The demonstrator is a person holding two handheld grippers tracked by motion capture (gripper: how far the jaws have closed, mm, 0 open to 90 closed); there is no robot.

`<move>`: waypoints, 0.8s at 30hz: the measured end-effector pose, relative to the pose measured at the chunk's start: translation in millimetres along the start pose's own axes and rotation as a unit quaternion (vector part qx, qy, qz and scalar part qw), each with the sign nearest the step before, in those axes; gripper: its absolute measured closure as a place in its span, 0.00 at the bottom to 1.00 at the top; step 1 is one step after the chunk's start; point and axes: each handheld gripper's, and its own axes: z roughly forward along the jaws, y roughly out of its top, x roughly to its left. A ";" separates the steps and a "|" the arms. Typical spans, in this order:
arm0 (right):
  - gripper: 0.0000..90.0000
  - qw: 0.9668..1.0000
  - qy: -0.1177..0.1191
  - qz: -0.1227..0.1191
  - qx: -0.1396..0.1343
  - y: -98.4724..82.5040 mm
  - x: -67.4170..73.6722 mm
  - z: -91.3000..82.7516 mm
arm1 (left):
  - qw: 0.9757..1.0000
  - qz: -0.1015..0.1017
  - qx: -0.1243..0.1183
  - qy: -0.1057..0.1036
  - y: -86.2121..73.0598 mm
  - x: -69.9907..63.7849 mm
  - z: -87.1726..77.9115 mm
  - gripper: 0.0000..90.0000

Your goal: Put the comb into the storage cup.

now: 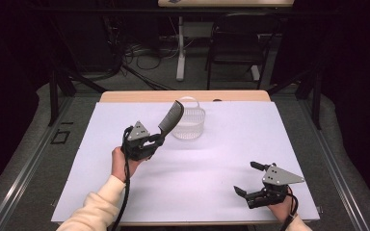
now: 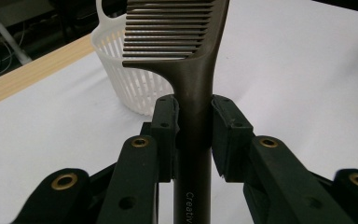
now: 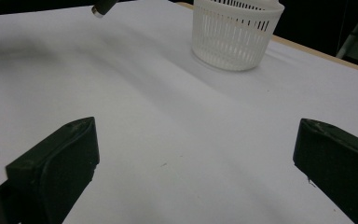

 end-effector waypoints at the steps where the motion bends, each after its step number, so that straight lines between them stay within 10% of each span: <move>1: 0.00 1.000 0.000 0.000 0.000 0.0 0.0 0.0 | 1.000 0.000 -0.001 0.001 0.4 0.4 0.4 0.81; 24: 0.00 1.000 -0.001 0.001 -0.001 0.0 -0.1 0.0 | 1.000 0.015 0.002 0.006 15.2 8.9 5.1 0.81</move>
